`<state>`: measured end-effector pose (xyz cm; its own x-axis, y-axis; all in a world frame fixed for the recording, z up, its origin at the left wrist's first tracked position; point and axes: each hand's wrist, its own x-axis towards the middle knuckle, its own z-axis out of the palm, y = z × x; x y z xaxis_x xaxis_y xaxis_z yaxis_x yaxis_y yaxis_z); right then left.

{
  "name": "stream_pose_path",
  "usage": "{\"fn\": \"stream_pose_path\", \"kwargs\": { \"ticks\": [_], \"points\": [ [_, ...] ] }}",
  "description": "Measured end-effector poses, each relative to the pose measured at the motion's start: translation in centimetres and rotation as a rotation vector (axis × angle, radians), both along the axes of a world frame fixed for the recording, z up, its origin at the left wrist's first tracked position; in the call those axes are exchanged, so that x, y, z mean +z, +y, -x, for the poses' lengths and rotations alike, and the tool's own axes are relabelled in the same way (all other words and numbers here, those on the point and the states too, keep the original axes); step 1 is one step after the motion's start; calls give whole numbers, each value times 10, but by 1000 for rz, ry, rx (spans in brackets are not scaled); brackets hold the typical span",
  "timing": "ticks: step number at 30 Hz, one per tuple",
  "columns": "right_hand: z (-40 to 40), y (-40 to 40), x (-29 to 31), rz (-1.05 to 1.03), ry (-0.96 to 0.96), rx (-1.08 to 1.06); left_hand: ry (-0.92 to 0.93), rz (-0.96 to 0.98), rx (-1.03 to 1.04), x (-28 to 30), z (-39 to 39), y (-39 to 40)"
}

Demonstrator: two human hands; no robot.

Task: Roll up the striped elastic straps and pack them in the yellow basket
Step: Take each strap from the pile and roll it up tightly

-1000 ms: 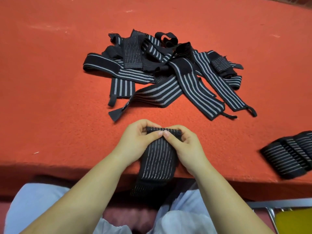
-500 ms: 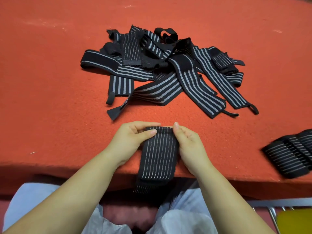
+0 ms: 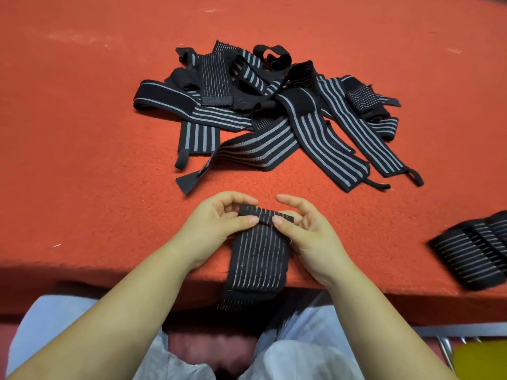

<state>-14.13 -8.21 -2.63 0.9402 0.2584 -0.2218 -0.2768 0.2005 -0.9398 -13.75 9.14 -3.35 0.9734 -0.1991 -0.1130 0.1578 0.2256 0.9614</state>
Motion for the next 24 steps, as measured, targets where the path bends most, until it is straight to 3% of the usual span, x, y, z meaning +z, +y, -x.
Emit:
{"fn": "stream_pose_path", "kwargs": {
  "ticks": [6,16,24],
  "points": [
    [0,9,2,169,-29,-11,34,46,54,-2,-1,3],
    [3,6,-4,103,-78,-95,18,-147,-46,6,-2,-7],
    [2,4,0,112,-48,-2,-37,-63,62,2,4,-7]
  ]
}}
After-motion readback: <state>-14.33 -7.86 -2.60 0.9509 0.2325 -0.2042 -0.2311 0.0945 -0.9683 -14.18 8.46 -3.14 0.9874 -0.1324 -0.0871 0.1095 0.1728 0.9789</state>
